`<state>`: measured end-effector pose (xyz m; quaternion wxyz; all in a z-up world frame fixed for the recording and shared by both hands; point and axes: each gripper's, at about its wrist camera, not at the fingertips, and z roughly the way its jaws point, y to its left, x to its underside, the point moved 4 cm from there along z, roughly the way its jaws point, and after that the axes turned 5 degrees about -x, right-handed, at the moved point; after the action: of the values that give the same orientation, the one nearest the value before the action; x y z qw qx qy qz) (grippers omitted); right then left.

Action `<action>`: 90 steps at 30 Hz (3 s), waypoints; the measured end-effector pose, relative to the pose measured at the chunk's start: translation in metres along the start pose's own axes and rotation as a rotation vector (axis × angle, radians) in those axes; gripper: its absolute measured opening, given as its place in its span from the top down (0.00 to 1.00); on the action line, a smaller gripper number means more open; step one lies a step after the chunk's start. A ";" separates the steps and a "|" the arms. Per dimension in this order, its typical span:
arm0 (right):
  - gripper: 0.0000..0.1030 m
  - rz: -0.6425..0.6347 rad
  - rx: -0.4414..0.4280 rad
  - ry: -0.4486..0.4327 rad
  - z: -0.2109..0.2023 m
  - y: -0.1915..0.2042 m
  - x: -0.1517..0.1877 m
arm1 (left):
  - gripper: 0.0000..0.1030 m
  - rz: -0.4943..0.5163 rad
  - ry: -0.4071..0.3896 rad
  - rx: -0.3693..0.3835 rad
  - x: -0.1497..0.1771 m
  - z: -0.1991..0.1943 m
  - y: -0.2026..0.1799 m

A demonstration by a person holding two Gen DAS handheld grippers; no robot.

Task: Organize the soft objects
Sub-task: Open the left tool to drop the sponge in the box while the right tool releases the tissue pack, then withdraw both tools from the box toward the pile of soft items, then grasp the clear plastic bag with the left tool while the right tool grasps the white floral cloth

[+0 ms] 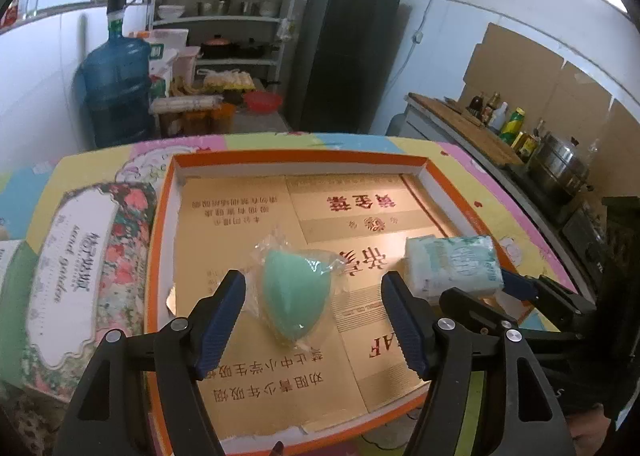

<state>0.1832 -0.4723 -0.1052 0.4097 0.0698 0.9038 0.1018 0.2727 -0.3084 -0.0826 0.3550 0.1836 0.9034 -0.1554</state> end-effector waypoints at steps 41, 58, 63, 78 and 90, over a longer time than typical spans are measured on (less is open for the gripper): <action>0.29 -0.106 -0.018 -0.202 -0.110 0.121 0.035 | 0.30 -0.030 -0.276 -0.143 0.053 -0.186 0.071; 0.29 -0.188 -0.114 -0.149 -0.088 0.204 0.059 | 0.30 -0.131 -0.321 -0.272 0.093 -0.233 0.176; 0.29 -0.219 -0.141 -0.124 -0.072 0.230 0.062 | 0.30 -0.144 -0.317 -0.306 0.104 -0.237 0.203; 0.29 -0.331 -0.291 -0.035 -0.022 0.322 0.057 | 0.30 -0.268 -0.309 -0.385 0.112 -0.240 0.294; 0.30 -0.410 -0.357 0.073 0.036 0.383 0.025 | 0.30 -0.298 -0.266 -0.417 0.085 -0.221 0.347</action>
<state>0.2106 -0.0915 -0.0545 0.3948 -0.1917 0.8810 0.1767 0.2390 0.1084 -0.0396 0.4739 -0.0505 0.8783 -0.0393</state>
